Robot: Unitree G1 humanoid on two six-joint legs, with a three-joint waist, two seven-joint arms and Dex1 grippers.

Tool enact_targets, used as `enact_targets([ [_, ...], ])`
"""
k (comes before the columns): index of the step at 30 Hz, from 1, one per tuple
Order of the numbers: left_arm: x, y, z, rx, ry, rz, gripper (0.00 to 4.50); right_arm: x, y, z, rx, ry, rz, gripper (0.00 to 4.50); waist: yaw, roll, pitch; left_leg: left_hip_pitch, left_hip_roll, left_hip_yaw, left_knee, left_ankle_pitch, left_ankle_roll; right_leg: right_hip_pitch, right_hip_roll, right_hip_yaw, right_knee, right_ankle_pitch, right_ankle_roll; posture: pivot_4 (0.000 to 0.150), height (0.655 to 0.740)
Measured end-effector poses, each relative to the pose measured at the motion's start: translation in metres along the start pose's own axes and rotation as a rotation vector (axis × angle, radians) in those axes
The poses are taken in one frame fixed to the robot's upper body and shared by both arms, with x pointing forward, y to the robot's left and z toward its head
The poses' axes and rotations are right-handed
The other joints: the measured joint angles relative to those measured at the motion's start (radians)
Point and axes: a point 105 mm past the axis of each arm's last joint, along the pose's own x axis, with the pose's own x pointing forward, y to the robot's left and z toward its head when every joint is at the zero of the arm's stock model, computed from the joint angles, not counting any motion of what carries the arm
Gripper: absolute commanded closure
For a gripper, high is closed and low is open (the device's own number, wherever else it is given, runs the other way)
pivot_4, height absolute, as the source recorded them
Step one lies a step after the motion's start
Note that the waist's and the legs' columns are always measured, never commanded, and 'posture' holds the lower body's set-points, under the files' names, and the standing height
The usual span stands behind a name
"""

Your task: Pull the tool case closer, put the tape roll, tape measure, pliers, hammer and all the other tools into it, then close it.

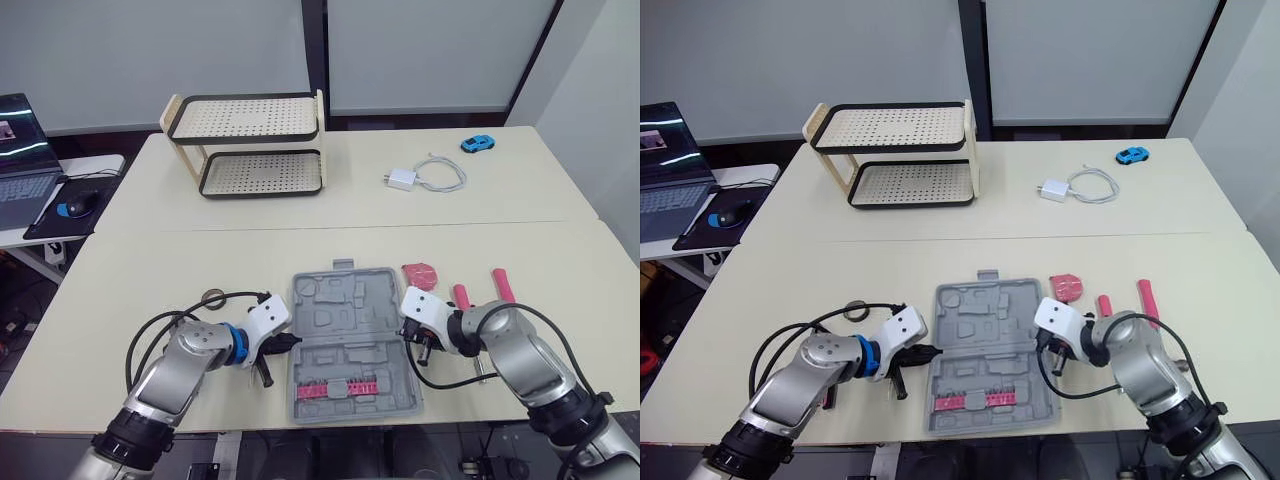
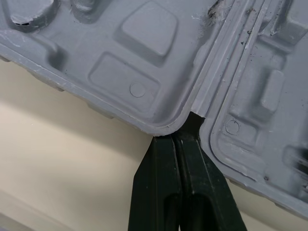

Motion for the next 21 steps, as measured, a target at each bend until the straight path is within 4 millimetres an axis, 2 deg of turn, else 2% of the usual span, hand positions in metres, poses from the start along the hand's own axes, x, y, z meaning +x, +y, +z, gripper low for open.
enact_targets([
  [21, -0.005, -0.022, -0.009, 0.03, 0.045, -0.043, 4.48, -0.005, 0.025, -0.009, 0.059, 0.022, 0.018, 4.5, 0.001, 0.0, -0.002, 0.001, 0.0, 0.0, 0.0, 0.0, 0.0, 0.001, 0.0, 0.0, 0.0, 0.0, 0.0, 0.15, 0.74],
])
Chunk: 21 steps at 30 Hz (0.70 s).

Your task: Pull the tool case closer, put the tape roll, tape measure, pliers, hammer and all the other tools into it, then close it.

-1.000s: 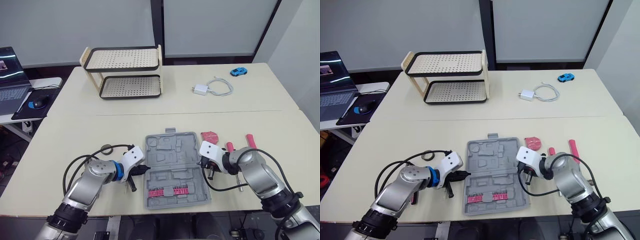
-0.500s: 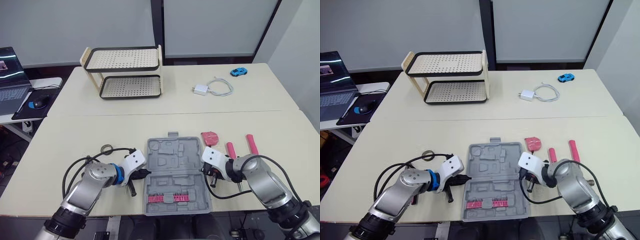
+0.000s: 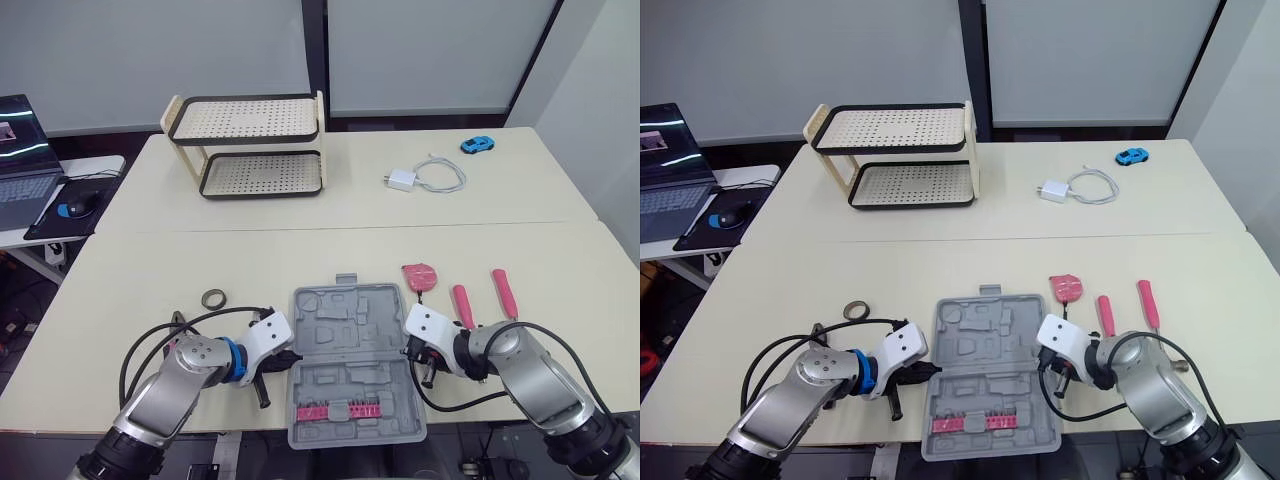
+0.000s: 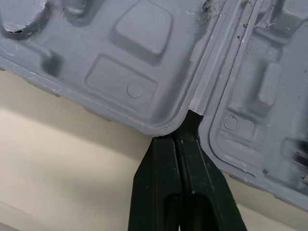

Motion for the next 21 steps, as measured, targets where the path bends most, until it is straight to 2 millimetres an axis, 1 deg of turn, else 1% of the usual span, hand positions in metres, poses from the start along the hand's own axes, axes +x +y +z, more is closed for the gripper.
enact_targets([
  [14, -0.002, -0.009, -0.004, -0.003, 0.024, -0.017, 4.48, -0.002, 0.011, -0.003, 0.025, 0.016, 0.007, 4.5, 0.0, 0.0, -0.001, 0.0, 0.0, 0.0, 0.0, 0.0, 0.0, 0.0, 0.0, 0.0, -0.001, 0.0, 0.0, 0.15, 0.74],
  [21, -0.001, -0.013, -0.006, -0.002, 0.035, -0.03, 4.48, -0.004, 0.017, -0.009, 0.053, 0.017, 0.022, 4.5, 0.0, 0.0, -0.004, 0.0, 0.0, 0.0, -0.001, 0.0, 0.0, 0.001, 0.0, 0.0, -0.002, 0.0, 0.0, 0.15, 0.74],
])
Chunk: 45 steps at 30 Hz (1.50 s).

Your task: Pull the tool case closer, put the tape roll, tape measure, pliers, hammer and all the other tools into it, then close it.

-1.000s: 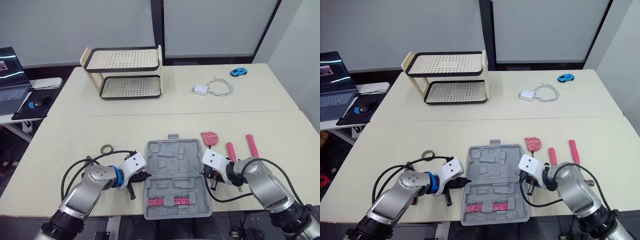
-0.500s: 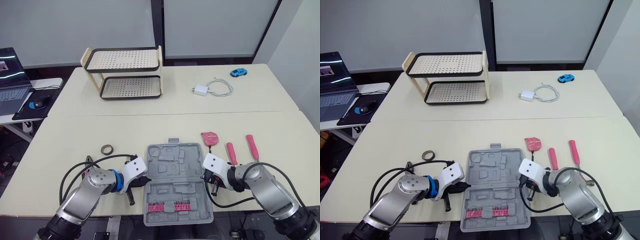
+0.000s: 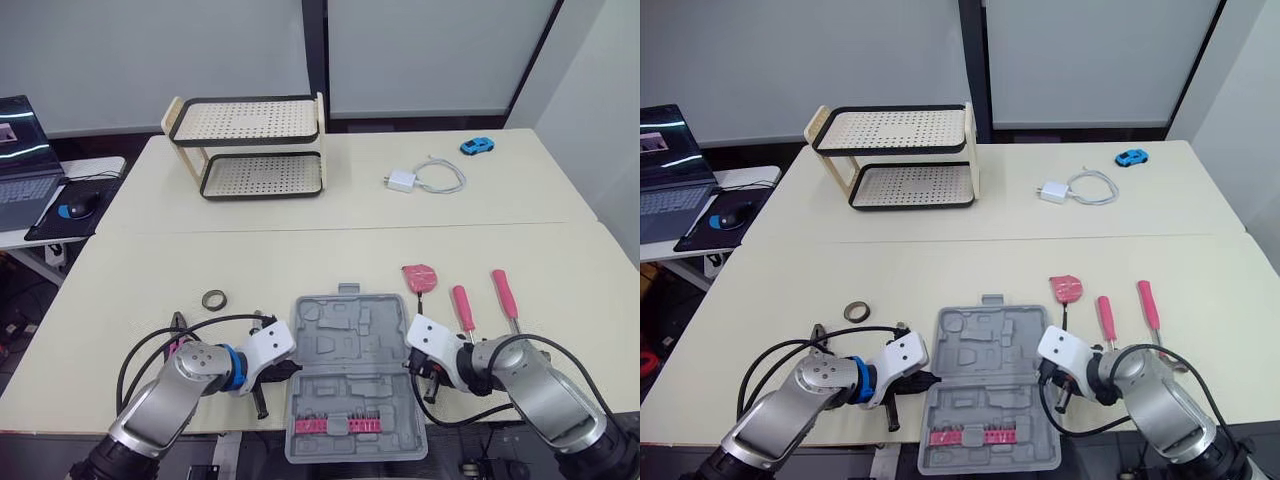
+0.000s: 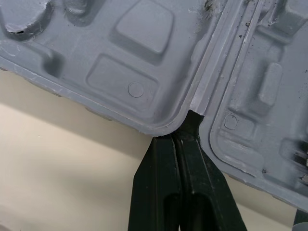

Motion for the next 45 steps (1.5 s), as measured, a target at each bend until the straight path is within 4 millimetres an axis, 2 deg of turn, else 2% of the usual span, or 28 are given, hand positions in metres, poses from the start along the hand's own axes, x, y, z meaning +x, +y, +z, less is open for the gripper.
enact_targets([
  [13, -0.001, -0.002, -0.001, 0.003, 0.004, -0.003, 4.48, -0.001, 0.003, -0.001, 0.03, 0.008, 0.01, 4.5, 0.0, 0.0, 0.0, 0.0, 0.0, 0.0, 0.0, 0.0, 0.0, 0.0, 0.0, 0.0, 0.0, 0.0, 0.0, 0.15, 0.74],
  [25, -0.005, 0.004, -0.003, 0.041, -0.001, -0.015, 4.48, -0.006, -0.001, -0.005, -0.017, 0.004, 0.043, 4.5, 0.0, 0.0, 0.0, 0.0, 0.0, 0.0, 0.0, 0.0, 0.0, 0.0, 0.0, 0.0, -0.001, 0.0, 0.0, 0.15, 0.74],
  [30, -0.011, 0.005, -0.008, 0.039, 0.0, -0.017, 4.48, -0.009, -0.012, -0.014, -0.027, 0.019, 0.023, 4.5, 0.0, -0.001, 0.0, -0.001, 0.0, 0.0, 0.0, 0.0, 0.0, 0.0, 0.0, 0.0, -0.002, 0.0, 0.0, 0.15, 0.74],
  [33, -0.016, 0.009, -0.009, 0.018, -0.014, -0.004, 4.48, -0.017, -0.021, -0.016, -0.033, 0.01, -0.002, 4.5, 0.001, -0.001, 0.001, -0.001, 0.0, 0.0, 0.0, 0.0, 0.0, 0.0, 0.0, 0.0, -0.002, 0.0, 0.0, 0.15, 0.74],
  [36, -0.026, 0.018, -0.004, 0.015, -0.06, 0.029, 4.48, -0.027, -0.026, -0.016, -0.023, -0.016, -0.015, 4.5, 0.002, -0.002, 0.002, -0.002, 0.0, 0.0, 0.0, 0.0, 0.0, 0.0, 0.0, 0.0, -0.002, 0.0, 0.0, 0.15, 0.74],
  [39, -0.052, 0.031, 0.006, -0.043, -0.164, 0.077, 4.48, -0.046, -0.033, -0.015, 0.002, -0.089, -0.028, 4.5, 0.004, -0.003, 0.003, -0.002, 0.0, 0.0, 0.0, 0.0, 0.0, 0.0, 0.0, 0.0, -0.003, 0.0, 0.0, 0.15, 0.74],
  [40, -0.065, 0.037, 0.009, -0.053, -0.2, 0.098, 4.31, -0.054, -0.037, -0.011, 0.001, -0.143, -0.05, 4.5, 0.004, -0.004, 0.004, -0.002, 0.001, 0.0, 0.0, 0.0, 0.0, -0.001, 0.0, -0.001, -0.002, 0.0, 0.0, 0.15, 0.74],
  [42, -0.089, 0.05, 0.017, -0.068, -0.274, 0.158, 3.93, -0.073, -0.049, 0.0, 0.02, -0.256, -0.111, 4.13, 0.004, -0.004, 0.004, -0.002, 0.001, 0.0, 0.0, 0.0, 0.0, 0.0, 0.0, -0.001, -0.002, 0.0, 0.0, 0.15, 0.74],
  [45, -0.129, 0.073, 0.022, -0.153, -0.408, 0.275, 2.91, -0.108, -0.072, 0.007, 0.068, -0.389, -0.213, 3.21, 0.004, -0.004, 0.004, -0.002, 0.001, 0.0, 0.0, 0.0, 0.0, 0.0, 0.0, -0.001, -0.002, 0.0, 0.0, 0.15, 0.74],
])
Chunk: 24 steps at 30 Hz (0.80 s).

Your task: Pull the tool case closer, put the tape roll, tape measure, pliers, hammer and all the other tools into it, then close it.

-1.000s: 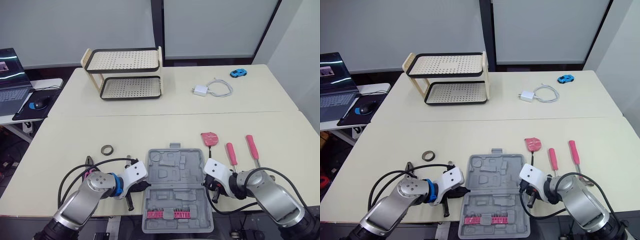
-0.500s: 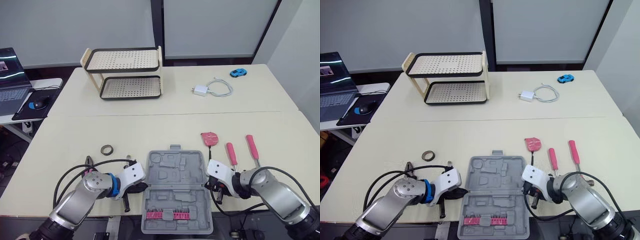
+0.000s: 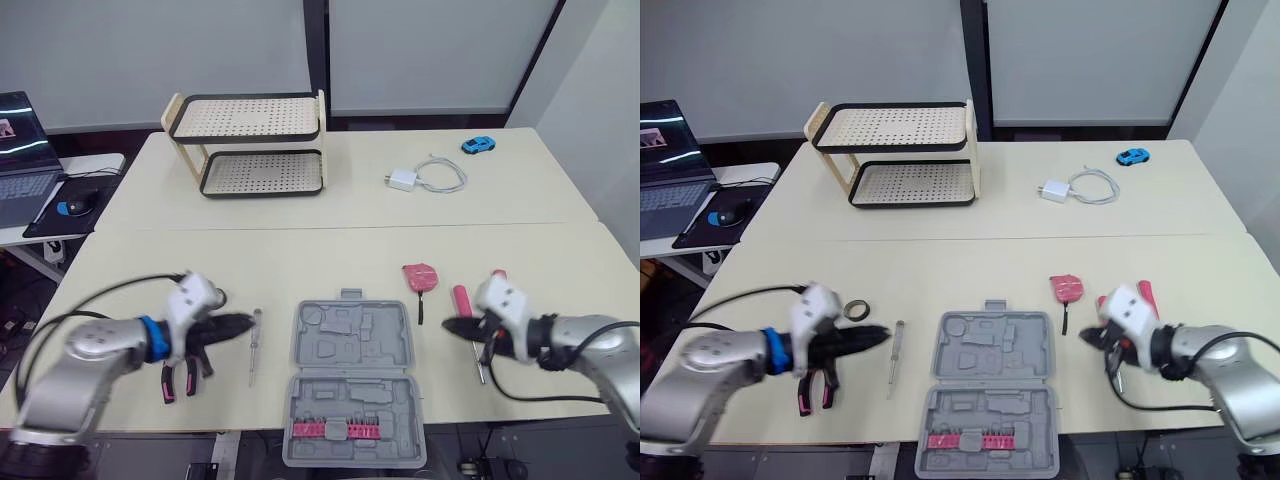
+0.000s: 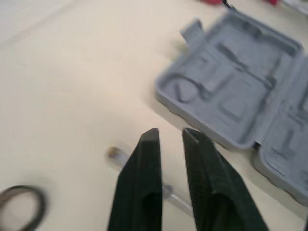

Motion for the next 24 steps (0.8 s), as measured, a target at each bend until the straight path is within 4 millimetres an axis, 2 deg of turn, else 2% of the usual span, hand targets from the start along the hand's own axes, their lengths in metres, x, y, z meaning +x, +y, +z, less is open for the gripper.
enact_targets([
  [3, -0.029, 0.031, 0.002, -0.096, -0.084, 0.151, 1.96, -0.025, -0.029, 0.002, 0.025, -0.05, -0.116, 2.15, -0.001, 0.0, 0.0, 0.0, 0.0, 0.0, 0.0, 0.0, 0.0, 0.0, 0.0, 0.0, 0.0, 0.0, 0.0, 0.15, 0.74],
  [8, -0.081, 0.073, -0.026, -0.171, -0.11, 0.433, 0.26, -0.064, -0.073, -0.012, 0.1, -0.094, -0.348, 0.26, -0.002, 0.0, 0.0, 0.0, 0.0, 0.001, -0.001, 0.0, 0.0, -0.001, 0.0, 0.001, 0.0, 0.0, 0.0, 0.15, 0.74],
  [9, -0.092, 0.08, -0.033, -0.185, -0.113, 0.496, 0.04, -0.072, -0.079, -0.018, 0.119, -0.097, -0.392, 0.03, -0.002, 0.0, 0.0, 0.0, 0.0, 0.001, -0.001, 0.0, 0.0, -0.001, 0.0, 0.001, 0.0, 0.0, 0.0, 0.15, 0.74],
  [11, -0.113, 0.09, -0.048, -0.209, -0.101, 0.603, 0.04, -0.084, -0.088, -0.03, 0.16, -0.095, -0.465, 0.03, -0.001, 0.0, 0.0, 0.0, 0.0, 0.001, -0.001, 0.0, 0.0, -0.001, 0.0, 0.001, 0.0, 0.0, 0.0, 0.15, 0.74],
  [14, -0.131, 0.099, -0.068, -0.254, -0.094, 0.71, 0.04, -0.092, -0.093, -0.045, 0.189, -0.1, -0.526, 0.03, -0.001, 0.0, 0.0, 0.0, 0.0, 0.001, -0.001, 0.0, 0.0, -0.001, 0.0, 0.001, 0.0, 0.0, 0.0, 0.15, 0.74],
  [19, -0.147, 0.101, -0.104, -0.35, -0.036, 0.794, 0.04, -0.104, -0.099, -0.079, 0.266, -0.064, -0.613, 0.03, -0.002, 0.0, 0.0, 0.001, 0.0, 0.001, -0.001, 0.0, 0.0, -0.001, 0.0, 0.002, 0.001, 0.0, 0.0, 0.15, 0.74],
  [22, -0.145, 0.098, -0.108, -0.366, -0.002, 0.732, 0.04, -0.107, -0.095, -0.09, 0.258, -0.003, -0.571, 0.03, -0.002, 0.0, 0.0, 0.001, 0.0, 0.001, -0.001, 0.0, 0.0, -0.001, 0.0, 0.001, 0.001, 0.0, 0.0, 0.15, 0.74],
  [24, -0.147, 0.098, -0.097, -0.368, 0.005, 0.673, 0.04, -0.109, -0.092, -0.089, 0.199, 0.052, -0.515, 0.03, -0.003, 0.0, 0.0, 0.001, 0.0, 0.001, -0.001, 0.0, 0.0, -0.001, 0.0, 0.001, 0.001, 0.0, 0.0, 0.15, 0.74],
])
